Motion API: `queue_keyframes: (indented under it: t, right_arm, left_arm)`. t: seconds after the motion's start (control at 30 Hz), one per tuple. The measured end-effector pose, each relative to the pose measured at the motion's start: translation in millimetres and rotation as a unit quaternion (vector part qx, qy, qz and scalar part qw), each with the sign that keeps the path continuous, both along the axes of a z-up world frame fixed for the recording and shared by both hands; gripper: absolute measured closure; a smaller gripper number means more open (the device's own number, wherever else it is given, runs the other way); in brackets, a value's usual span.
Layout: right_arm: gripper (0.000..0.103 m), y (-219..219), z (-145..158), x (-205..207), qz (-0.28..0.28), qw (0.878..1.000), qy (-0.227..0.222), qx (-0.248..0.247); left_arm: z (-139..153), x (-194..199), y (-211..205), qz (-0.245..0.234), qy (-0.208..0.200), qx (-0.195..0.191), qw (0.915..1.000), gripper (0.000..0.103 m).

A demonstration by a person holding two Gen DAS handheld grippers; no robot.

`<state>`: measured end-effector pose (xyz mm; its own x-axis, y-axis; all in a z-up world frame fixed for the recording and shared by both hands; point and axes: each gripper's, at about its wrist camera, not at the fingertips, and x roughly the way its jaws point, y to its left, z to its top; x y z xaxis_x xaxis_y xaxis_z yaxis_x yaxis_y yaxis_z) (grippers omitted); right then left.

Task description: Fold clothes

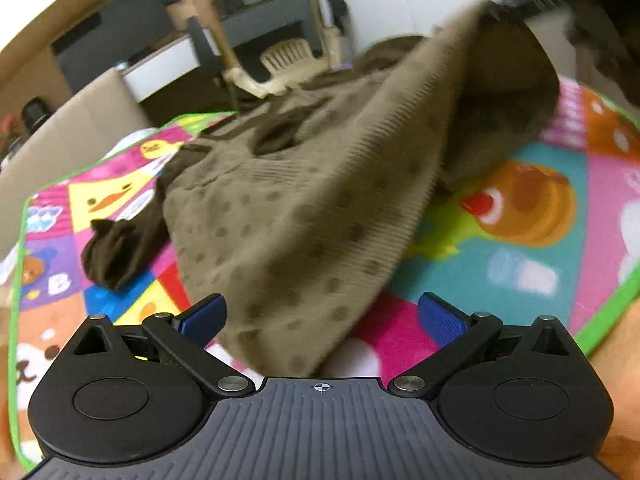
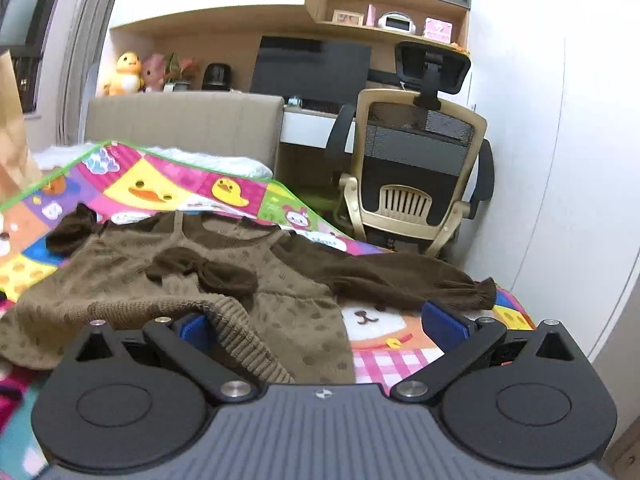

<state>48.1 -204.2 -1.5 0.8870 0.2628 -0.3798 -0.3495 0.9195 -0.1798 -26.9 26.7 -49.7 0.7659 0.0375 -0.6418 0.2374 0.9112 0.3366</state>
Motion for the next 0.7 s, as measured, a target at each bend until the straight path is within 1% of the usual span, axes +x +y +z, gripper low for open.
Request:
queue_keyframes:
  t: [0.1,0.17,0.23,0.33,0.37,0.43,0.5,0.57,0.63,0.7]
  right_arm:
    - [0.0,2,-21,-5,0.009,0.998,0.03,-0.056]
    - [0.0,1,-39,-8,-0.001,0.995,0.04,-0.096]
    - [0.0,-5,-51,-5,-0.03,0.991,0.038,-0.127]
    - [0.0,-19,-59,2,-0.088,0.983,0.015,-0.161]
    - [0.0,-23,-55,3,-0.102,0.982,0.0,-0.162]
    - [0.0,-30,-39,0,-0.125,0.979,-0.036,-0.154]
    - [0.0,-36,-13,-6,-0.127,0.98,-0.073,-0.137]
    - [0.0,-38,9,-11,-0.129,0.977,-0.105,-0.132]
    - [0.0,-40,22,-19,-0.127,0.974,-0.13,-0.135]
    - [0.0,-42,29,-28,-0.124,0.971,-0.147,-0.139]
  left_arm:
    - [4,4,17,0.061,-0.035,0.025,0.9972,0.0]
    - [10,5,38,0.105,-0.049,0.02,0.9931,0.0]
    - [13,5,56,0.139,-0.058,0.022,0.9883,0.0]
    - [14,4,74,0.164,-0.059,0.037,0.984,0.0]
    - [16,5,77,0.162,-0.061,0.038,0.9842,0.0]
    - [25,4,78,0.162,-0.081,0.065,0.9814,0.0]
    - [43,-1,74,0.156,-0.118,0.089,0.9766,0.0]
    - [67,-10,73,0.154,-0.151,0.094,0.9719,0.0]
    - [84,-20,68,0.15,-0.177,0.102,0.9673,0.0]
    - [94,-30,63,0.144,-0.194,0.111,0.9639,0.0]
